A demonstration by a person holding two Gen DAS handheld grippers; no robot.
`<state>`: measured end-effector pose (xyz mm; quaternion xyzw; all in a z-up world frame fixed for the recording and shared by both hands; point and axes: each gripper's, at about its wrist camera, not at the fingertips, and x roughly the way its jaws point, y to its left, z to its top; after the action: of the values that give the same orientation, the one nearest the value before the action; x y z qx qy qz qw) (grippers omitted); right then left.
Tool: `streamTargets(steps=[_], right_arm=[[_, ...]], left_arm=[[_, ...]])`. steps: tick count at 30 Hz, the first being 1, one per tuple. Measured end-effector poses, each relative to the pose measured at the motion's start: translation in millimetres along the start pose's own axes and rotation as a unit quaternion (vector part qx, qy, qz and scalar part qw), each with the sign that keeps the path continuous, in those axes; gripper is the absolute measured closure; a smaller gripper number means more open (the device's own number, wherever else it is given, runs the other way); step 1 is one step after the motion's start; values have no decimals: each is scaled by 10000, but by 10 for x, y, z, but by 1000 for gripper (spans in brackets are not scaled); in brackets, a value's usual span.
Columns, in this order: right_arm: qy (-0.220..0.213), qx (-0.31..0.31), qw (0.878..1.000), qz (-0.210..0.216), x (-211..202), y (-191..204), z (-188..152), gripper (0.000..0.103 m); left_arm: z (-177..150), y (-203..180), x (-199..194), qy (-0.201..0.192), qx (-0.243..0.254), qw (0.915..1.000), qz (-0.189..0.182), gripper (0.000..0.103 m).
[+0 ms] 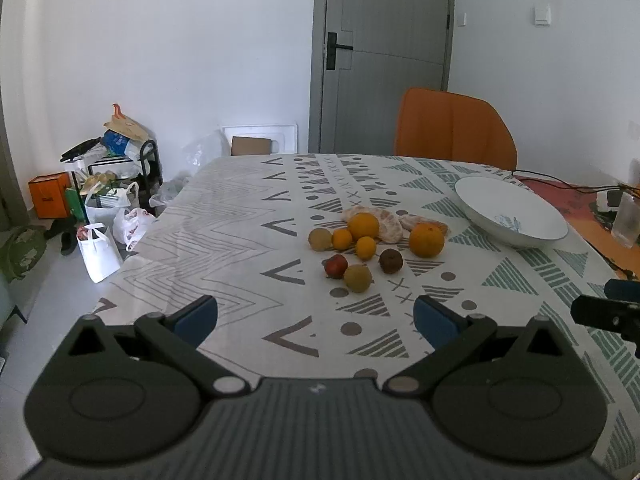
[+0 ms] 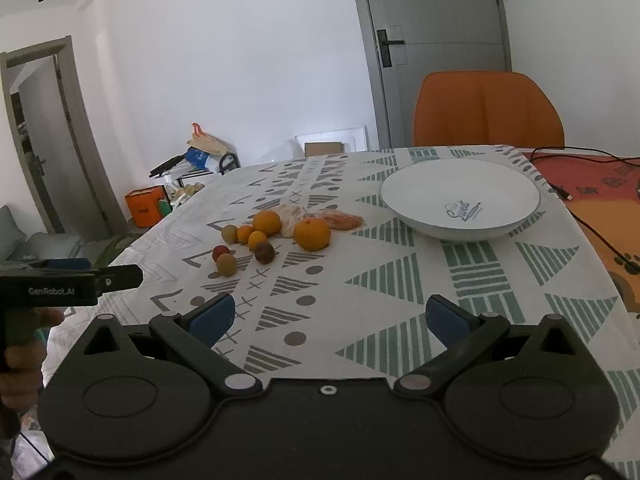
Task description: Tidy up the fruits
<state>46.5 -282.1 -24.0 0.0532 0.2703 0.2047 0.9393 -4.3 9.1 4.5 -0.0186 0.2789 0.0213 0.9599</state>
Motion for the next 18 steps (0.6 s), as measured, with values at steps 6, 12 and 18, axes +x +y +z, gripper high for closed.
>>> streamTargets(steps=[6, 12, 18], right_arm=[[49, -62, 10000, -36, 35, 42, -6, 0], [19, -167, 9999, -6, 41, 97, 20, 0], [39, -167, 9999, -6, 42, 108, 10, 0]], left_arm=[[-21, 49, -22, -7, -66, 10000, -46, 0], [-16, 111, -20, 58, -164, 9998, -135, 0], [-21, 132, -44, 17, -150, 9999, -80, 0]])
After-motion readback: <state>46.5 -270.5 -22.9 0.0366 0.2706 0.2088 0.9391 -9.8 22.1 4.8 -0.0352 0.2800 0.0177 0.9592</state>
